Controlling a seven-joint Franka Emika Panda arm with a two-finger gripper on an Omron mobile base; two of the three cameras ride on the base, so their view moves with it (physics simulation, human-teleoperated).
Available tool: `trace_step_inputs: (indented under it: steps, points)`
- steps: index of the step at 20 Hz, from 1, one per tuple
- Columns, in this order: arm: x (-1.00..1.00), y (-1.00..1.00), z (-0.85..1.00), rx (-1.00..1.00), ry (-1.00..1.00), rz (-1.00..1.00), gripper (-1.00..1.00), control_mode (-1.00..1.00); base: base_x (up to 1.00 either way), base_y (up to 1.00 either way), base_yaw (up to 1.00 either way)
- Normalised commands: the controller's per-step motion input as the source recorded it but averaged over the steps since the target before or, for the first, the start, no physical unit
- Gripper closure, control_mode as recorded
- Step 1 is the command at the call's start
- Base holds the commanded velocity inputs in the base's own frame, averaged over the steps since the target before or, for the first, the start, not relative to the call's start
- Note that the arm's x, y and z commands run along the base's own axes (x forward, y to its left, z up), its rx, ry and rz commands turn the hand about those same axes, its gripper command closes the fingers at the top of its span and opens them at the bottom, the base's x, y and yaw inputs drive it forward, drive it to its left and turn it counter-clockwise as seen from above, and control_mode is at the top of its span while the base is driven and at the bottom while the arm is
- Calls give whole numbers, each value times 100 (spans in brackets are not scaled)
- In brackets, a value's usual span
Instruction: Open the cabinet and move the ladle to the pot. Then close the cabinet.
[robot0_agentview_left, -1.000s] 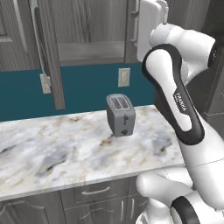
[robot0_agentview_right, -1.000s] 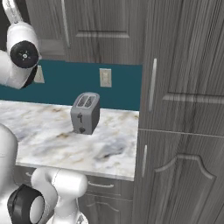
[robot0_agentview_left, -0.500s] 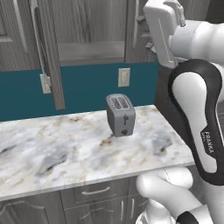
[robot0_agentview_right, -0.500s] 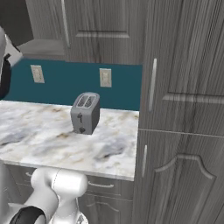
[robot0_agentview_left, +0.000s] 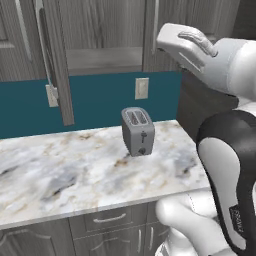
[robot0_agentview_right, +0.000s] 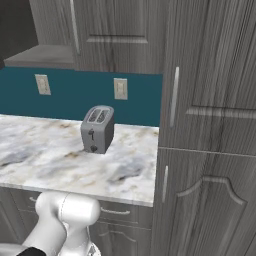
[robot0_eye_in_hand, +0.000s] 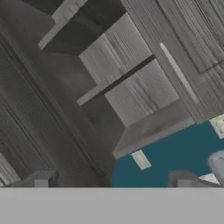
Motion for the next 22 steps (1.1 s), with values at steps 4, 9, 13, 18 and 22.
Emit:
trace_step_inputs:
  steps: [4,9,13,18,22]
  points:
    - [-74,21,-24,-28,-17,-31,-100,-100,0,0,0]
    - [-96,14,-7,-18,-13,-30,-100,-100,0,0,0]
    - [-90,27,-2,-13,-11,-26,-100,-100,0,0,0]
    - [-19,33,-30,-21,-11,-29,-100,-100,0,0,0]
    - [0,29,-49,-24,-15,-28,-100,-100,0,0,0]
